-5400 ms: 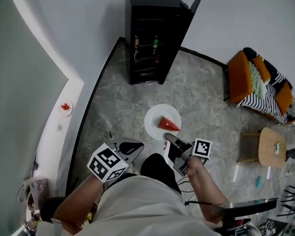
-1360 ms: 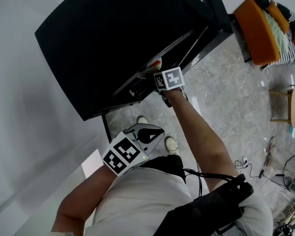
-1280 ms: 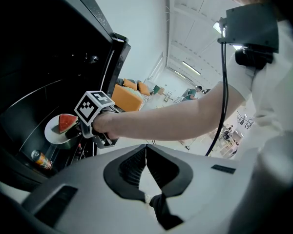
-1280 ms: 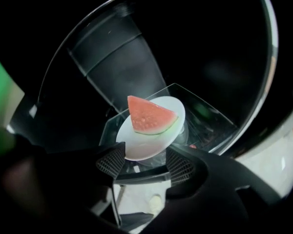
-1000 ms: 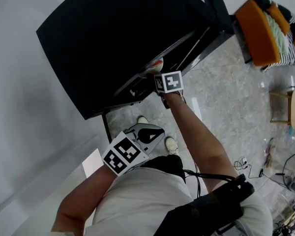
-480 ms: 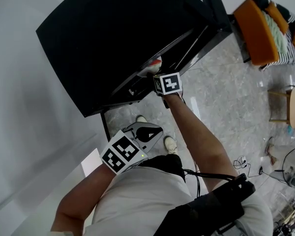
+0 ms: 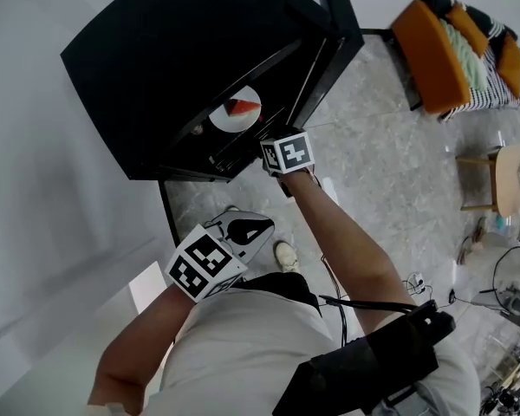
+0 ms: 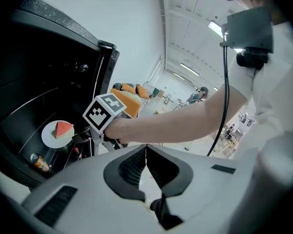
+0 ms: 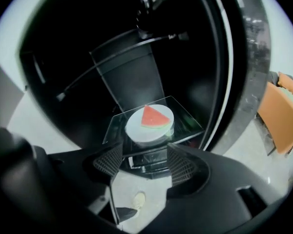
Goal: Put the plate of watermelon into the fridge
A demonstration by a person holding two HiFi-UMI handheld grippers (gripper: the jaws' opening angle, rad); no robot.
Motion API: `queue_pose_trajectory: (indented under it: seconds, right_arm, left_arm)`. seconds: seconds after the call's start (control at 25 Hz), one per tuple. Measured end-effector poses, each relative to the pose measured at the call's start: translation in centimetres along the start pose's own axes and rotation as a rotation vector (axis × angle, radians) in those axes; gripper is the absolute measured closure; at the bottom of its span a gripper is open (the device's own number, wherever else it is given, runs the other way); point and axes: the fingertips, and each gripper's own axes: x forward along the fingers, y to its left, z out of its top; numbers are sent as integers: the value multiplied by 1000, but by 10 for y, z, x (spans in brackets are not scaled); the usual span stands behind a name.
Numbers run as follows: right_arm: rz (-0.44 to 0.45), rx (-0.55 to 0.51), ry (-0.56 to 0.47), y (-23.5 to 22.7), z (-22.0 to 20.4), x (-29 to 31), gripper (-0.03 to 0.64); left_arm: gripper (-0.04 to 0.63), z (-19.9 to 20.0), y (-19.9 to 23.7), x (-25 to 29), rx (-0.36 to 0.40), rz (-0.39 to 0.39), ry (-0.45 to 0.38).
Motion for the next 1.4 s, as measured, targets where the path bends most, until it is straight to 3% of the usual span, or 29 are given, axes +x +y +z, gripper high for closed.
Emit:
queue_pose_trajectory:
  seconds: [0.12,0.28,0.4,0.48,0.64,1.04,1.4]
  right_arm:
    - [6,-16,18,-11,-9,7,321]
    - [-32,-10,88,-87,-22,122,353]
    - [-20,-43,112,-103,-26,149,424]
    - [-9,-64,131,-95,-34,129,513]
    - [42,-103,167,-71,-56,81,583]
    - [148,-218,190,-19,-97,-3,600]
    - [226,-316,157,25,-98,-56,601]
  left_arm:
    - [583,-8,19,14,-10,-4,-12]
    - [583,-43,161,73,-57,-95,-46]
    - [583,-52,207,91,-72,-100,-69]
    - [583,-52,197,90,-73,-77,-80]
    - [583,-51,166,82,-85,-41,-112]
    - [583,-59,120,61,-131,54,-197]
    - [583,-66,100,60,-162,99,-231]
